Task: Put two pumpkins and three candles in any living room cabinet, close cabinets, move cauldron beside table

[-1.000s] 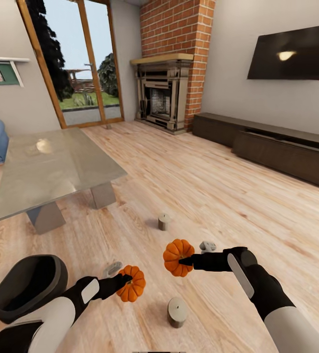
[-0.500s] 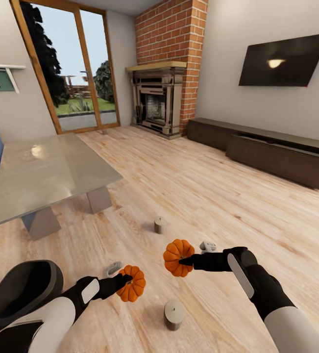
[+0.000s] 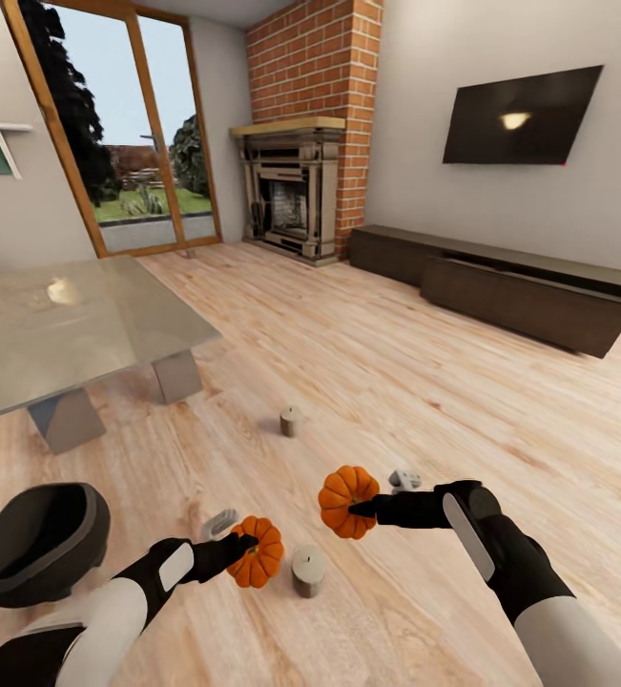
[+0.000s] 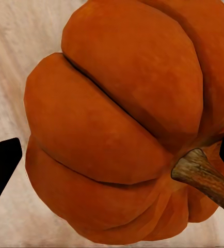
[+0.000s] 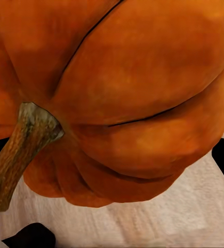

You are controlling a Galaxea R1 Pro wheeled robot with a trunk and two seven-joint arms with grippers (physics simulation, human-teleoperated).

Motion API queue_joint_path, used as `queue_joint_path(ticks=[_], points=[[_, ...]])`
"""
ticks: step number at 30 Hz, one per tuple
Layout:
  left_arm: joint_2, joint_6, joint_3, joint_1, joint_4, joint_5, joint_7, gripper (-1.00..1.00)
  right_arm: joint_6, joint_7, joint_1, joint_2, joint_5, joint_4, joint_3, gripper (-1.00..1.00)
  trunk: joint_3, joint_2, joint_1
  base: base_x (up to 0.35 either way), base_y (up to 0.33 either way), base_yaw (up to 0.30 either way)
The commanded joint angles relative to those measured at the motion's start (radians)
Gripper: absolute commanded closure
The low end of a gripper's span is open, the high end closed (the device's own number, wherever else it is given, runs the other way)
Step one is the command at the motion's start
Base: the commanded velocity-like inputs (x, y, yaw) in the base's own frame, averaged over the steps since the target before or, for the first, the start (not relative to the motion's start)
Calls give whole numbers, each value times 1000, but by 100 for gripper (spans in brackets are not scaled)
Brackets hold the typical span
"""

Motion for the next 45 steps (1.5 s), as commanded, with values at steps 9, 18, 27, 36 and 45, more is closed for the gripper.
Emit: queue_joint_path(ticks=[9, 18, 27, 36, 45], points=[[-1, 8, 10, 0, -1, 1, 0, 100, 3, 1, -1, -1, -2, -1, 2, 100, -1, 0, -1, -232, -220, -202], [-2, 6, 11, 0, -1, 1, 0, 100, 3, 1, -1, -1, 0, 1, 2, 100, -1, 0, -1, -219, -229, -292], [-3, 6, 11, 0, -1, 1, -1, 100, 1, 1, -1, -2, -1, 1, 2, 100, 16, 0, -2, -72, -78, -280], [-3, 8, 11, 0, -1, 1, 0, 100, 1, 1, -1, -1, -2, 8, 2, 100, 48, 2, -6, 0, 0, -265], [-4, 9, 12, 0, -1, 2, 0, 100, 0, 3, -1, -1, -4, 75, -12, 100, 82, 4, -10, 0, 0, -263]])
